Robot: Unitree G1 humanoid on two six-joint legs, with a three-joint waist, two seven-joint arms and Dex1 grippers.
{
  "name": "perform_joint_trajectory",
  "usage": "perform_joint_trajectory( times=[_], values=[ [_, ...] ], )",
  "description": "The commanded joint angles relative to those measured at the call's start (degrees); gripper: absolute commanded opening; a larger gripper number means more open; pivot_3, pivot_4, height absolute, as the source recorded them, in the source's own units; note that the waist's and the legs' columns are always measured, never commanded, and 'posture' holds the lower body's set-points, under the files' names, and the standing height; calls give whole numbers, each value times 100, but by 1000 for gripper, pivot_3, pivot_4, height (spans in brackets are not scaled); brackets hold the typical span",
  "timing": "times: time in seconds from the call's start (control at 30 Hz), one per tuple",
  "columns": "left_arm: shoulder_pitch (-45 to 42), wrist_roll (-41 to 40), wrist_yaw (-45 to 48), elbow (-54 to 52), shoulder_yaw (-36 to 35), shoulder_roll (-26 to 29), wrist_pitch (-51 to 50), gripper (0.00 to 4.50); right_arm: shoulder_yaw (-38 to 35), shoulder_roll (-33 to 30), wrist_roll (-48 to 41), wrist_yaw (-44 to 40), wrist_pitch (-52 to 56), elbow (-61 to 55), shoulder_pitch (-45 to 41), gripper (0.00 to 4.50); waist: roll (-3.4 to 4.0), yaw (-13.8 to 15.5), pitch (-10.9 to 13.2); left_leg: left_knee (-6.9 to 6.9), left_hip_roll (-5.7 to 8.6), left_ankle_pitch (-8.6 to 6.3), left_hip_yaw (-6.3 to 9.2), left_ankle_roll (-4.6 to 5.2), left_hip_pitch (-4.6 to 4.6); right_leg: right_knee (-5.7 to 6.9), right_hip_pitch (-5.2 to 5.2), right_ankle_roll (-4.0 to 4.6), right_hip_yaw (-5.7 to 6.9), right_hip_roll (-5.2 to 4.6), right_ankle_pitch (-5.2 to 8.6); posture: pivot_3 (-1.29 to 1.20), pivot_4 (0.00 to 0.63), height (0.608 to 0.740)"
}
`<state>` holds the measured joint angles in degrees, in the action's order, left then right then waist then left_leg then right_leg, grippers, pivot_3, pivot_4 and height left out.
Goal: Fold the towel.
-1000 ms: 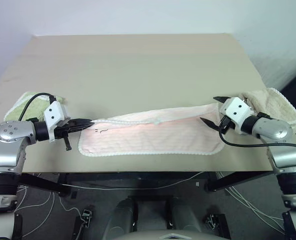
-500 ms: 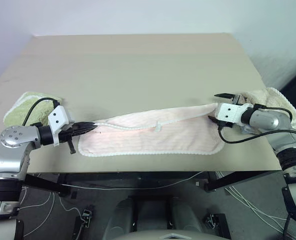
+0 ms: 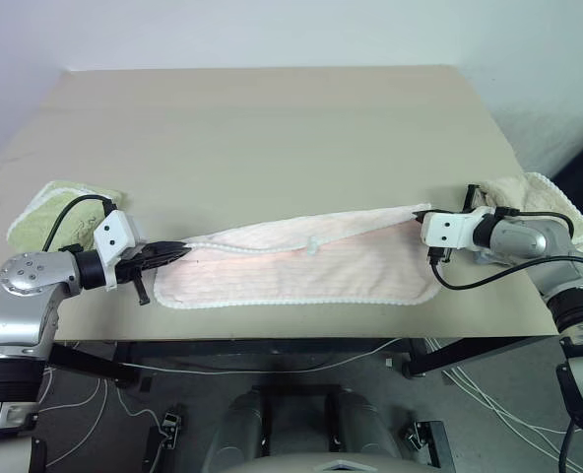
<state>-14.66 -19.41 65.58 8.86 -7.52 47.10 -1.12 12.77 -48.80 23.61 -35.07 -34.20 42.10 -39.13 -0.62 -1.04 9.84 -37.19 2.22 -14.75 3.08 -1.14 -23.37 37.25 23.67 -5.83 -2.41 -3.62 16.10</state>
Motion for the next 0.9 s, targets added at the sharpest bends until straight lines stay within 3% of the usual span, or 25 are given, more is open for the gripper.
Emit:
perform_joint_trajectory(
  times=[0.03,0.3,0.57,0.73,0.9],
  values=[
    [-113,-11,-99,-26,-122,-23,69,0,-89,-196,112,280,-123,-31,-244,9,0,1,0,0,0,0,0,0,0,0,0,0,0,0,0,0,150,740],
    [-1289,263,-1209,1332,-411,-352,501,0,-135,-162,26,295,-203,263,-952,9,0,3,1,-3,1,0,0,-1,0,2,1,0,1,1,0,0,150,740],
    [-3423,812,-1854,3501,-281,-450,1353,0,-64,34,97,423,-320,1461,-2660,9,-1,-7,2,-2,4,3,-2,-4,-5,1,7,-1,1,2,-1,0,150,740],
    [-4567,1047,-1979,4487,-287,-311,1800,0,-124,3,-41,274,-445,1787,-3476,9,-2,-14,2,0,6,17,-7,-30,-12,1,15,-2,0,2,-1,0,150,740],
    [-4748,1002,-1763,4643,-416,45,1924,0,-466,-91,-829,-503,-445,1390,-3402,9,-1,-48,3,4,4,17,-9,-30,-13,7,19,-2,-4,4,-1,0,150,740]
  ],
)
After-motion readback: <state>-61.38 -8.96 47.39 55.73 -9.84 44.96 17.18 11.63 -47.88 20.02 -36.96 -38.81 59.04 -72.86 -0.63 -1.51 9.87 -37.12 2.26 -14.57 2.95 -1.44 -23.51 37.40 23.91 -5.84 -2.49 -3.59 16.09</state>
